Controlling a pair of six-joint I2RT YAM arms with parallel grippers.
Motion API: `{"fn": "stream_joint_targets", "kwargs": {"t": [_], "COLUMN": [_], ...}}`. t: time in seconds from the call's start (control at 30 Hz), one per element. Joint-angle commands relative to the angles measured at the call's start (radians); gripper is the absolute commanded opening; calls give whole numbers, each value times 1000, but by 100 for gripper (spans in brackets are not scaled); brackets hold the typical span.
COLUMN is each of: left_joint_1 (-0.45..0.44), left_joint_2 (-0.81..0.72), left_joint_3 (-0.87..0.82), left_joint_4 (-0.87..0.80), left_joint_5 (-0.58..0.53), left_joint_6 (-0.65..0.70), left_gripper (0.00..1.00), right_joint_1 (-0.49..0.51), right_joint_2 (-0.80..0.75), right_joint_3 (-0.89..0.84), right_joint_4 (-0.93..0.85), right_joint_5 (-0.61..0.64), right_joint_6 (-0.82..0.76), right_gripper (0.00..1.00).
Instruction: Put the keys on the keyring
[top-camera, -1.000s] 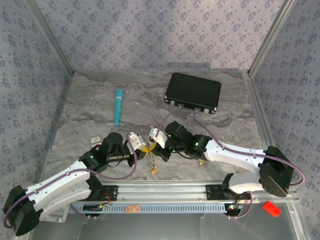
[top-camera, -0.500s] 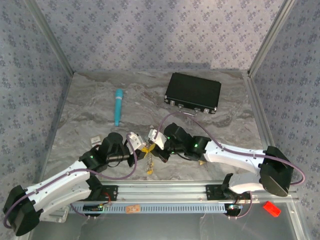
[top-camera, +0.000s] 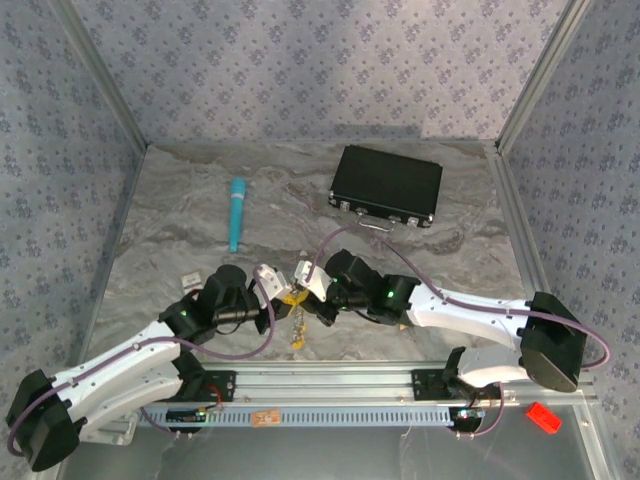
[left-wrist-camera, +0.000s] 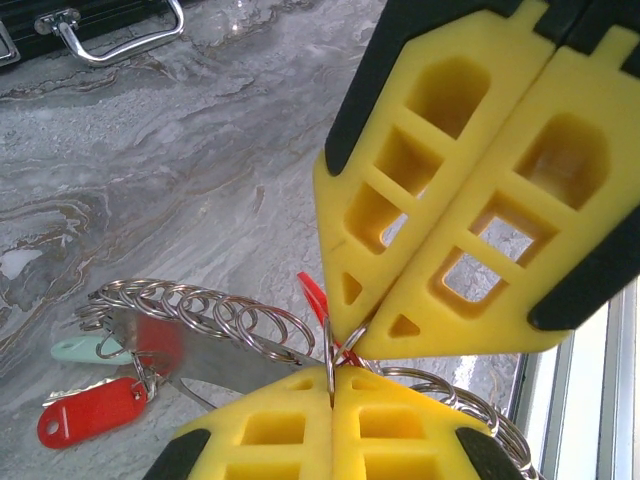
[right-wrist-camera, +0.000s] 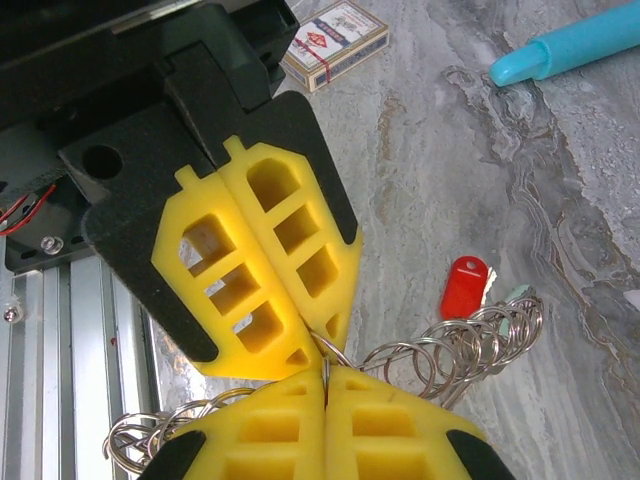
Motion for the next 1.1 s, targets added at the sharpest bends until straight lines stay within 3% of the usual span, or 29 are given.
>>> {"fn": "stream_joint_targets", "kwargs": {"t": [0.0, 0.4, 1.07], "left_joint_1": [-6, -7, -7], "left_joint_2": [-4, -7, -10], "left_joint_3": [12, 10, 14], "left_joint_4": [61, 66, 56], "left_joint_5": [51, 46, -44], "left_joint_6": [-9, 7, 22], "left_gripper": [0, 0, 0], "right_joint_1": [11, 12, 23], "right_joint_2": [-8, -22, -69], "right_joint_3": [9, -13, -71], "right_joint_4": [79, 82, 106], "right_joint_5": [32, 169, 224], "right_joint_6": [-13, 130, 258], "right_gripper": [0, 0, 0]}}
